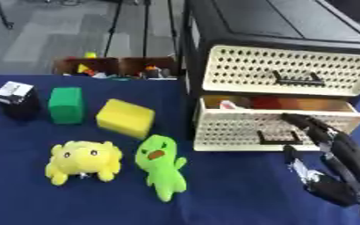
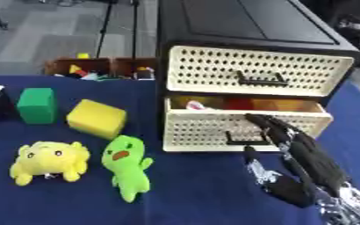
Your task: Pick up objects from table and place into drawer.
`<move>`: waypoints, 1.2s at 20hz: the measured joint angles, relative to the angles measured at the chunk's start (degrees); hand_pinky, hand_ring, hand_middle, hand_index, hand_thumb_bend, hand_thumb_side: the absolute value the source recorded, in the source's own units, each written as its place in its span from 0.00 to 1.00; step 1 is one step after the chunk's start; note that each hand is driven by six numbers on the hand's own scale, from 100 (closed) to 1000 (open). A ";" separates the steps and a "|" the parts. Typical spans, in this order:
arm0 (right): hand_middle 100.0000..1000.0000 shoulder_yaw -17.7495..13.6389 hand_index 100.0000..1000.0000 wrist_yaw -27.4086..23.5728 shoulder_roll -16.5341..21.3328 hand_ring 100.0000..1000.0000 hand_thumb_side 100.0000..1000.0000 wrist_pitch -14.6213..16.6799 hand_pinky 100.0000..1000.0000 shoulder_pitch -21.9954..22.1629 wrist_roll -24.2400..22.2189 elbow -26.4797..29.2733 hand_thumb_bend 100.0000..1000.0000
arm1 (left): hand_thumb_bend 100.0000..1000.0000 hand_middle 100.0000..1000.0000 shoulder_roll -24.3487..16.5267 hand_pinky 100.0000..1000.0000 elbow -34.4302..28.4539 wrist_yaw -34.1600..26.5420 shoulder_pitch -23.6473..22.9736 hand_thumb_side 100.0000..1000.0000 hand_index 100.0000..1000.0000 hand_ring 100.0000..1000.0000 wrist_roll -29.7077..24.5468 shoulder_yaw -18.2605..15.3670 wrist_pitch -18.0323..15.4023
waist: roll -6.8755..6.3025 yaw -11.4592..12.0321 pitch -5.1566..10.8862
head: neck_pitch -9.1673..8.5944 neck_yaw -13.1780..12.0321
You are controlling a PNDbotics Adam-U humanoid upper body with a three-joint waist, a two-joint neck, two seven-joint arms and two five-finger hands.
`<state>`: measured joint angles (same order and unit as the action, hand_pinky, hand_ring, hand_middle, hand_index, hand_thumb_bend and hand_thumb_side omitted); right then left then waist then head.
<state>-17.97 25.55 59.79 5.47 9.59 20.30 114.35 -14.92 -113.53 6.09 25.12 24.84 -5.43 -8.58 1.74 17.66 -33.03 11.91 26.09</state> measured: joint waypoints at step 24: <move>1.00 -0.39 1.00 -4.44 -0.08 0.95 1.00 4.92 0.81 -0.69 2.03 0.01 0.00 | 0.07 0.48 1.36 0.26 0.00 -1.27 0.18 0.79 0.68 0.44 -0.59 0.33 -0.23 | -1.62 0.41 -2.27 | -1.83 0.70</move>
<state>-18.36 21.11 59.72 10.38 8.90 22.32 114.36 -13.56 -113.53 4.81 25.30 24.25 -5.10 -8.81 0.13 18.08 -35.31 10.08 26.79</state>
